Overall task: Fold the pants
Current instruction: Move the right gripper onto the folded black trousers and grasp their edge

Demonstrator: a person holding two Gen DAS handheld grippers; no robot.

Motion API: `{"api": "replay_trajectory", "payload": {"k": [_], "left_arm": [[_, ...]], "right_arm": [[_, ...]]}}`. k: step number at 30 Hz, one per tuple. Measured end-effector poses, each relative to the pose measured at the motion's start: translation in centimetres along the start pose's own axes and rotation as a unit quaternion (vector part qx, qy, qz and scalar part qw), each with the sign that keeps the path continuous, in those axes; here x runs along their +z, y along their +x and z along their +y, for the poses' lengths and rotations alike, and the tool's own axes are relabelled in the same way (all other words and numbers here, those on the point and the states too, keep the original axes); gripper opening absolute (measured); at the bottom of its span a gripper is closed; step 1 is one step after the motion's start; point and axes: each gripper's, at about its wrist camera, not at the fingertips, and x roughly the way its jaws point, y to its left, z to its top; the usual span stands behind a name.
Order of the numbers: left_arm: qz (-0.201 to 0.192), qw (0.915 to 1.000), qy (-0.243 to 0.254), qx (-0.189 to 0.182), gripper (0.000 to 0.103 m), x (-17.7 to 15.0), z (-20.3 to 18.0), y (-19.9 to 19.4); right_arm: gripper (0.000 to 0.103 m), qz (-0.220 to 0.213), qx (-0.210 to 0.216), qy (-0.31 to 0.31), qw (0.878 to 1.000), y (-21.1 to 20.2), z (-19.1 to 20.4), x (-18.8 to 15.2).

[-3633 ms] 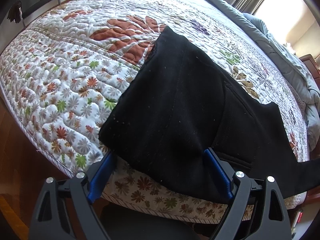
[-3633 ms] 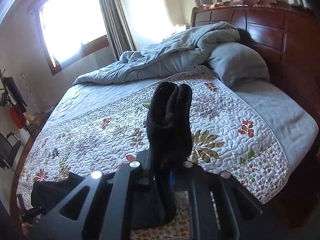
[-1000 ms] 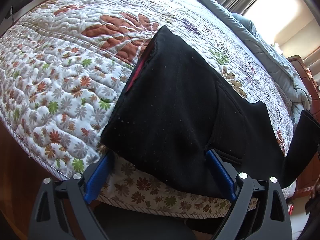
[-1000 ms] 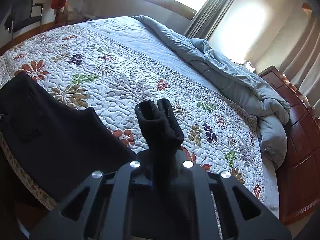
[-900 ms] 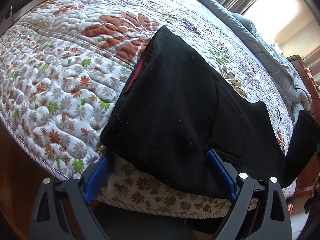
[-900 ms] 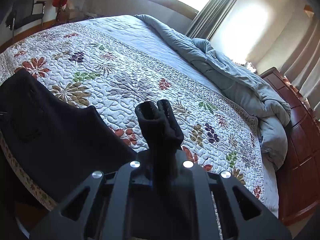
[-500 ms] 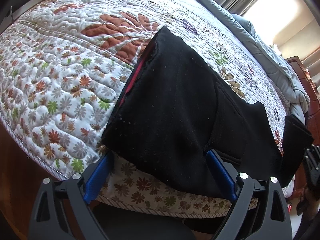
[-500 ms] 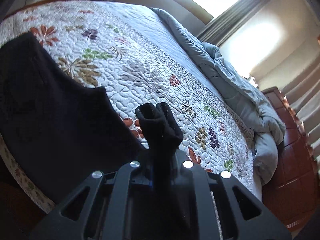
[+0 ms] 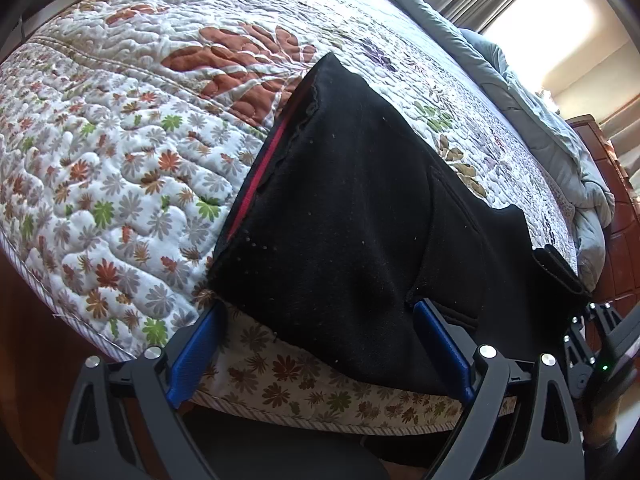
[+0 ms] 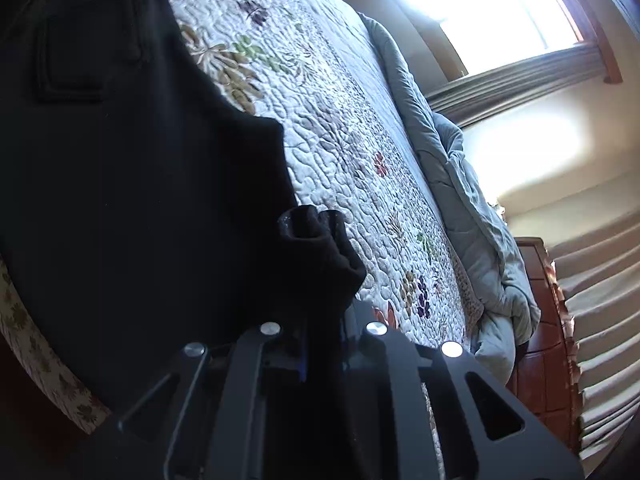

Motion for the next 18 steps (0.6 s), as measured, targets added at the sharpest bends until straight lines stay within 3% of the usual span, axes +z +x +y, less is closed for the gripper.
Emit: {"api": "replay_trajectory", "payload": {"k": [7,11,13,16,18], "left_arm": [[0.001,1.0000,0.000,-0.001,0.094,0.2,0.2,0.1],[0.002,1.0000,0.000,0.001,0.094,0.3,0.1,0.1],[0.002,1.0000,0.001,0.002,0.094,0.4,0.1,0.2],[0.003,1.0000,0.002,0.003,0.094,0.4,0.0,0.2],[0.003,1.0000,0.003,0.004,0.094,0.4,0.1,0.2]], "right_arm": [[0.010,0.001,0.015,-0.023,1.000,-0.4,2.0,-0.8],[0.016,0.004,0.041,-0.021,0.999,0.3,2.8,-1.3],[0.023,0.008,0.073,-0.007,0.997,0.5,3.0,-1.4],[0.033,0.005,0.153,0.040,0.987,-0.2,2.0,-1.8],[0.050,0.006,0.210,0.084,0.974,-1.0,0.6,-2.4]]}}
